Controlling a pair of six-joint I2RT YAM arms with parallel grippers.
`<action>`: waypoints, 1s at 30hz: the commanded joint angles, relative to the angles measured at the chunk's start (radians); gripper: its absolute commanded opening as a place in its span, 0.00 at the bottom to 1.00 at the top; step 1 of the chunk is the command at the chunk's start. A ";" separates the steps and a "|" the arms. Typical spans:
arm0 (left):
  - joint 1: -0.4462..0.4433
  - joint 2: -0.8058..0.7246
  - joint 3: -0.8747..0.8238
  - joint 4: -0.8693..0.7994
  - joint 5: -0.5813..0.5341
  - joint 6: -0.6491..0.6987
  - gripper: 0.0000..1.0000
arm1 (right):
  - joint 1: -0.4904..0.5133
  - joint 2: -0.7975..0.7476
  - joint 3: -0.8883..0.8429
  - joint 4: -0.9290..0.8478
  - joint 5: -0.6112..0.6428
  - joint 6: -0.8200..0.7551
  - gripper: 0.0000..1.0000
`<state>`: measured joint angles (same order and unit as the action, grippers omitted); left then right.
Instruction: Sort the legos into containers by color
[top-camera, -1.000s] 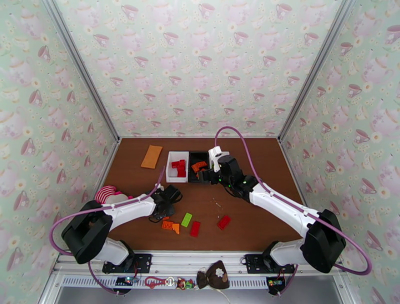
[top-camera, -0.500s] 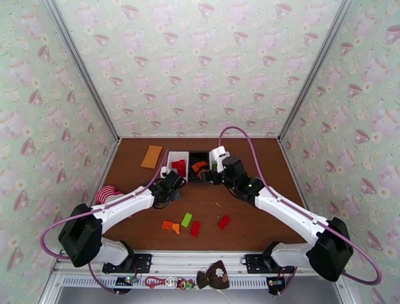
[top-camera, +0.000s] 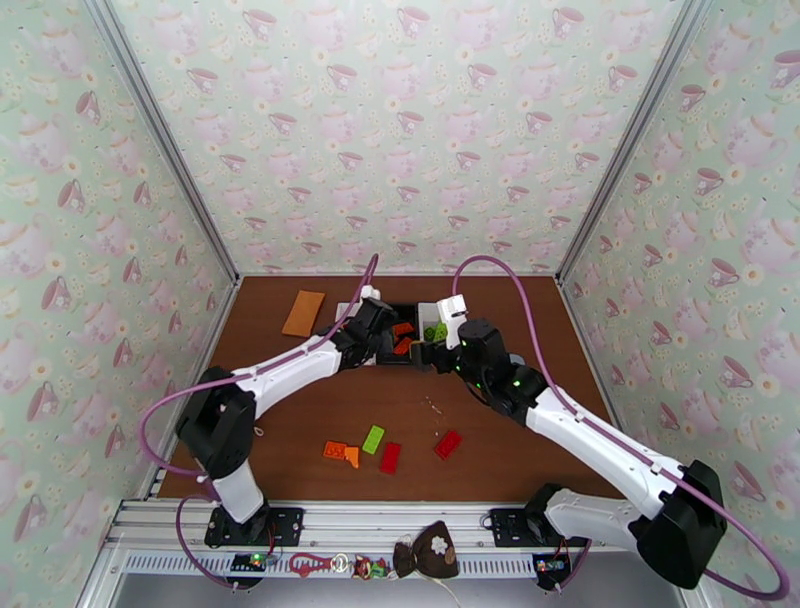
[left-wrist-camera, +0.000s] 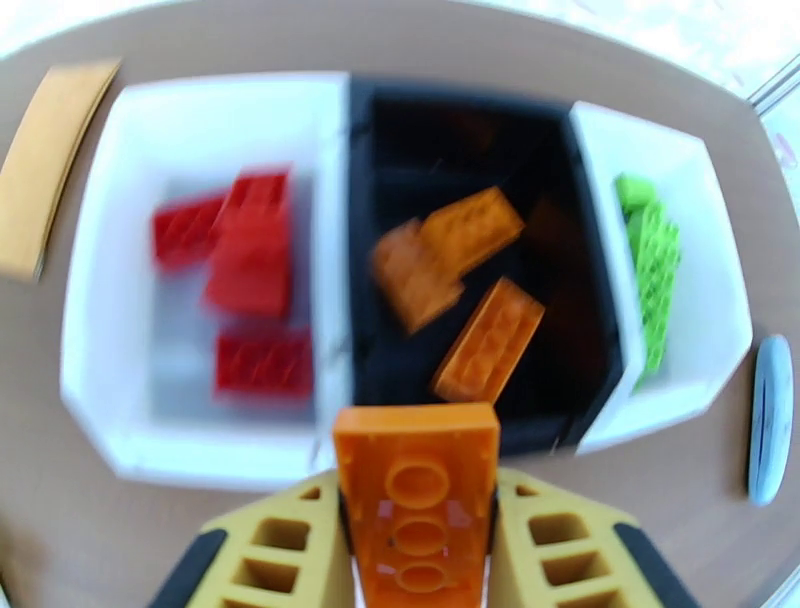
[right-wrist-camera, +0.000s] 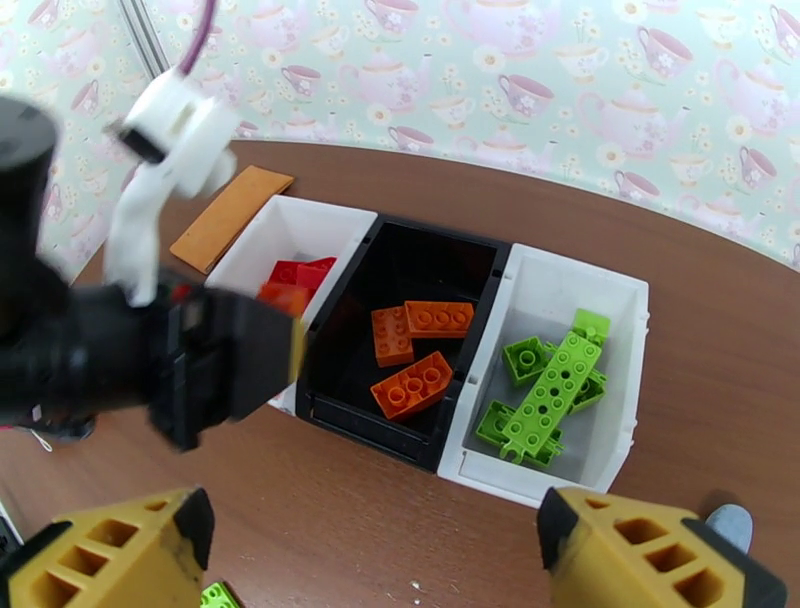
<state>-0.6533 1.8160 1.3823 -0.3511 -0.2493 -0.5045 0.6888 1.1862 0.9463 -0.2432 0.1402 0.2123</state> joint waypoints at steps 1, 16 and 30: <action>0.022 0.082 0.097 0.043 0.024 0.071 0.30 | 0.005 -0.024 -0.025 -0.005 0.037 0.005 0.91; 0.066 0.293 0.349 -0.023 0.088 0.164 0.54 | 0.005 -0.048 -0.048 -0.001 0.036 0.030 0.90; 0.075 -0.089 -0.008 -0.033 0.064 0.141 0.97 | 0.046 -0.027 -0.057 -0.015 -0.180 -0.098 0.93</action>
<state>-0.5865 1.8015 1.4242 -0.3649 -0.1829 -0.3405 0.7086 1.1584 0.9039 -0.2455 0.0444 0.1837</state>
